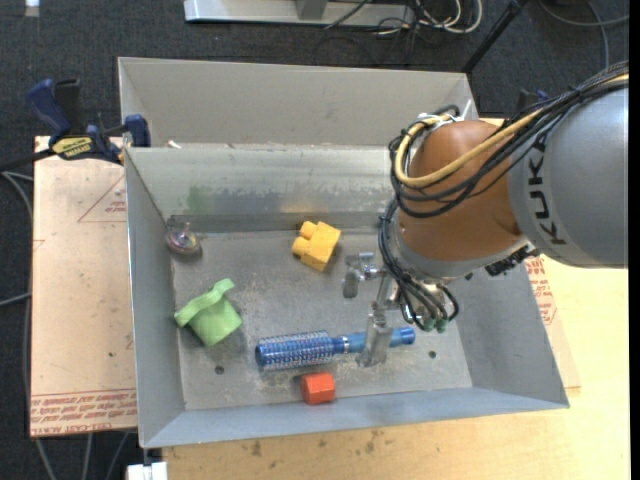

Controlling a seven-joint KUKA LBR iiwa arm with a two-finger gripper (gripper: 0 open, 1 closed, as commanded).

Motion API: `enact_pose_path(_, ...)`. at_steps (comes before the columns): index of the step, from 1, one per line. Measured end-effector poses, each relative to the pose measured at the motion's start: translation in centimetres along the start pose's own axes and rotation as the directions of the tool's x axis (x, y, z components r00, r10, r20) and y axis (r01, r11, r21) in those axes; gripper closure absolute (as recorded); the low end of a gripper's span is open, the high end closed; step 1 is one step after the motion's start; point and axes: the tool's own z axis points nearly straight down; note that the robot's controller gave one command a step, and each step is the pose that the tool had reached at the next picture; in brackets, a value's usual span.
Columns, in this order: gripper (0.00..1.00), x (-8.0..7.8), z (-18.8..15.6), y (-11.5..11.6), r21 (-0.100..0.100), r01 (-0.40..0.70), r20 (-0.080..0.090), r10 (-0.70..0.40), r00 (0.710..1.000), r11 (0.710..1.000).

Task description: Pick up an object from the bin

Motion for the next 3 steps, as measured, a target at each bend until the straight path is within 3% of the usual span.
enact_pose_path(1,0.0,-3.0,12.5,1.1,-0.001,-0.002,0.005,0.002,1.0,1.0)
enact_pose_path(2,1.0,-3.0,12.2,1.0,-0.001,-0.005,0.006,0.005,1.0,1.0)
enact_pose_path(3,1.0,-4.9,-1.3,2.7,-0.002,-0.007,0.018,0.007,1.0,1.0)
